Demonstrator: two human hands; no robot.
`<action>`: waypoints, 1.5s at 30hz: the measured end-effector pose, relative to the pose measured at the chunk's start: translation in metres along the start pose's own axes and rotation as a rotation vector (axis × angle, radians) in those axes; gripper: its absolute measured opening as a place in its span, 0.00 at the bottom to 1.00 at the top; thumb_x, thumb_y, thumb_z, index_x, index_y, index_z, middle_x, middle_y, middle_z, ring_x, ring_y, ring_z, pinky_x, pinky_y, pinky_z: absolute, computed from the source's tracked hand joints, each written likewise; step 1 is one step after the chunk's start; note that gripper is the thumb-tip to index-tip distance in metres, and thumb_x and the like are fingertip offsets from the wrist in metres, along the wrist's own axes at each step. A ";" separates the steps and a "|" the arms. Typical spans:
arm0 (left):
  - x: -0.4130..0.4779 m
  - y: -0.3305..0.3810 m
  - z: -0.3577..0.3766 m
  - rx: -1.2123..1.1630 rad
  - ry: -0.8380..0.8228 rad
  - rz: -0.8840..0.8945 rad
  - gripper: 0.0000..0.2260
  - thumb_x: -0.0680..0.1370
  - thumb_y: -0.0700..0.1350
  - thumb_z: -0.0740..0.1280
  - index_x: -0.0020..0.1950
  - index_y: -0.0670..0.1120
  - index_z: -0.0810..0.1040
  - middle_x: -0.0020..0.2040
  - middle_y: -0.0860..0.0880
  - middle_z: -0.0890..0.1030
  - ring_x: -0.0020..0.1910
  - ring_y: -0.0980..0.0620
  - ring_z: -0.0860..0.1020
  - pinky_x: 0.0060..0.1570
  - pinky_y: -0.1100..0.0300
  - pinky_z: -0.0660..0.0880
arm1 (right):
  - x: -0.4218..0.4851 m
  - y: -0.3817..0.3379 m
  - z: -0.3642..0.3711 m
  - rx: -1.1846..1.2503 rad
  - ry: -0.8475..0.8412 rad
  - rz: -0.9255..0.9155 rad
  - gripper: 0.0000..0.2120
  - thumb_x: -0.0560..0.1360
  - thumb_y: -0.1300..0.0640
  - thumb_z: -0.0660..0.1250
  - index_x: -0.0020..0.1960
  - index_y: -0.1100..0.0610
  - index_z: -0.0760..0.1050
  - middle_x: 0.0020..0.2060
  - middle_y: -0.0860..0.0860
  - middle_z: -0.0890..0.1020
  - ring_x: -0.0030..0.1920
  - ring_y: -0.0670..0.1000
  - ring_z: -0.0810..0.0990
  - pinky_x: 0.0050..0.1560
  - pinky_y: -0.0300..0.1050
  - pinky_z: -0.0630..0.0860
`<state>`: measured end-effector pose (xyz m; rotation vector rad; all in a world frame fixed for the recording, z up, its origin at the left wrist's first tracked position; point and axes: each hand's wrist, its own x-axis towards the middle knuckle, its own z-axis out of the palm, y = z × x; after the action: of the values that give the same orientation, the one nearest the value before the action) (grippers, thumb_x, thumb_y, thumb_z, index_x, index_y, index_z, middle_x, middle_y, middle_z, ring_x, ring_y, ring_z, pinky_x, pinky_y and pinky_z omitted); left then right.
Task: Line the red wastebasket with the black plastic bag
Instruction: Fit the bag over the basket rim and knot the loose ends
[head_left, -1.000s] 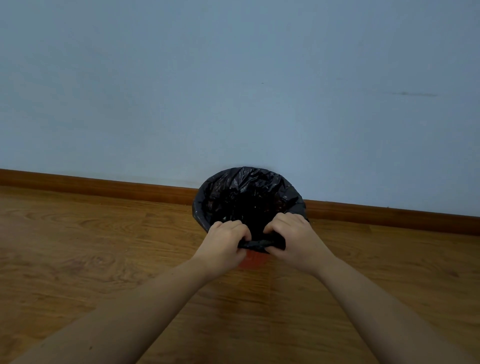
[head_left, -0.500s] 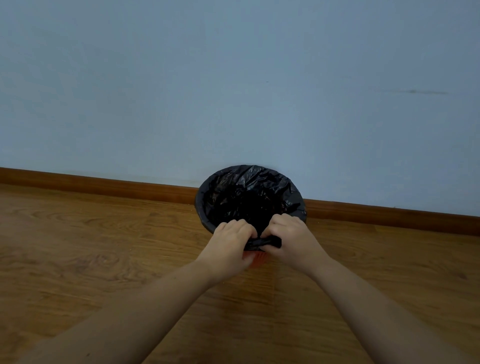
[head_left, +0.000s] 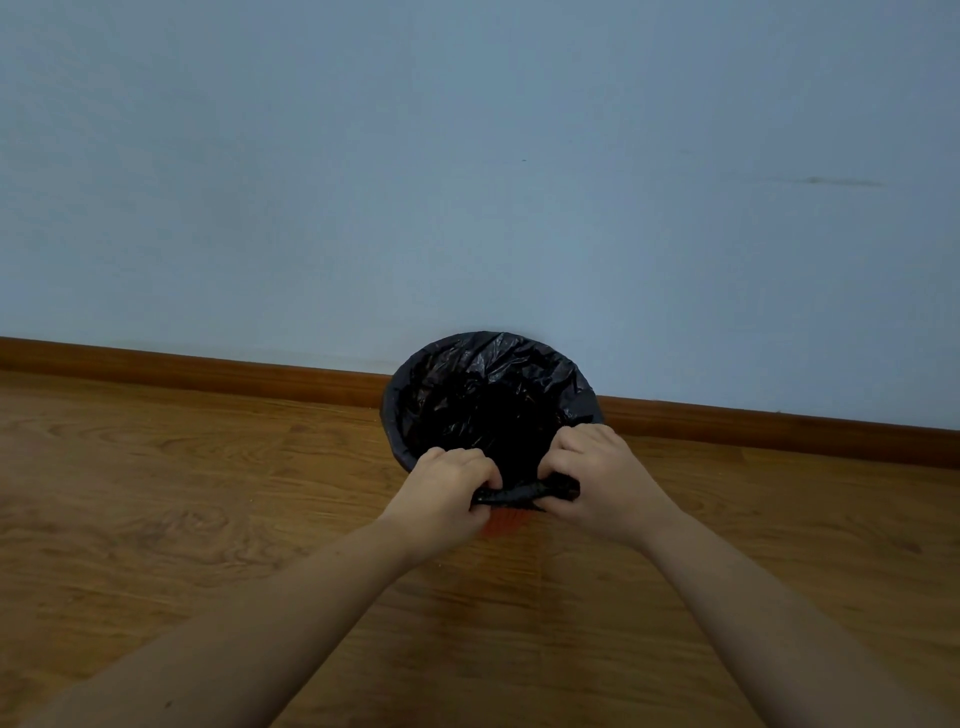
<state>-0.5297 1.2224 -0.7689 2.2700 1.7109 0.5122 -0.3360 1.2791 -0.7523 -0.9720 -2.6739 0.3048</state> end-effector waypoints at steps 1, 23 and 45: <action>0.000 -0.001 -0.001 0.010 -0.002 0.003 0.09 0.71 0.41 0.63 0.50 0.48 0.76 0.48 0.52 0.78 0.49 0.54 0.74 0.49 0.63 0.61 | 0.000 0.000 0.001 0.005 -0.008 -0.001 0.09 0.65 0.52 0.75 0.40 0.55 0.78 0.37 0.50 0.77 0.40 0.51 0.75 0.51 0.48 0.70; 0.004 -0.008 -0.002 0.070 0.021 0.012 0.10 0.74 0.39 0.61 0.53 0.48 0.75 0.50 0.51 0.77 0.51 0.52 0.73 0.52 0.62 0.63 | -0.005 0.002 0.001 0.116 0.065 0.050 0.12 0.66 0.61 0.73 0.49 0.56 0.78 0.44 0.50 0.79 0.46 0.50 0.75 0.51 0.44 0.70; -0.001 -0.019 -0.013 0.054 0.051 0.003 0.11 0.71 0.34 0.62 0.51 0.44 0.77 0.47 0.47 0.79 0.48 0.49 0.75 0.50 0.58 0.69 | -0.015 0.001 -0.005 0.091 -0.016 0.025 0.15 0.67 0.44 0.71 0.45 0.54 0.80 0.38 0.46 0.70 0.41 0.46 0.68 0.40 0.37 0.68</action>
<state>-0.5523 1.2266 -0.7655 2.3159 1.7663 0.5358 -0.3226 1.2707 -0.7507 -0.9796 -2.6386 0.4368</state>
